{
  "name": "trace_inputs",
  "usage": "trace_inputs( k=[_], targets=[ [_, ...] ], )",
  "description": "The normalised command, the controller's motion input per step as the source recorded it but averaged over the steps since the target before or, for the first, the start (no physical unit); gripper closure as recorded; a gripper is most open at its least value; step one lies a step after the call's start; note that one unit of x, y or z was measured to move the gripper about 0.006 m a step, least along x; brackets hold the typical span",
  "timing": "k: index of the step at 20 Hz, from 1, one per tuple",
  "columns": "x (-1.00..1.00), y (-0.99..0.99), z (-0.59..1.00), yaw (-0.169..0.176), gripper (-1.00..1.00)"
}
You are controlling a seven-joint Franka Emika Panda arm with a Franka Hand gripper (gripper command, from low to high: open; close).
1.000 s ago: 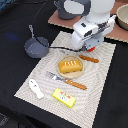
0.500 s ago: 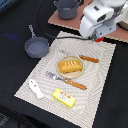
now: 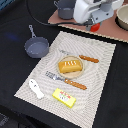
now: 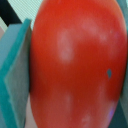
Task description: Interact with the objects in diverse but meaningful ways.
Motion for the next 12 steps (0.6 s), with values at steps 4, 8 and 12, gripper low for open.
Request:
trace_inputs(
  k=[4, 8, 12],
  targets=[
    [-0.95, -0.63, -0.24, 0.000, 1.00],
    [-0.99, -0.60, -0.29, 0.000, 1.00],
    [-0.99, -0.58, -0.30, -0.003, 1.00]
  ],
)
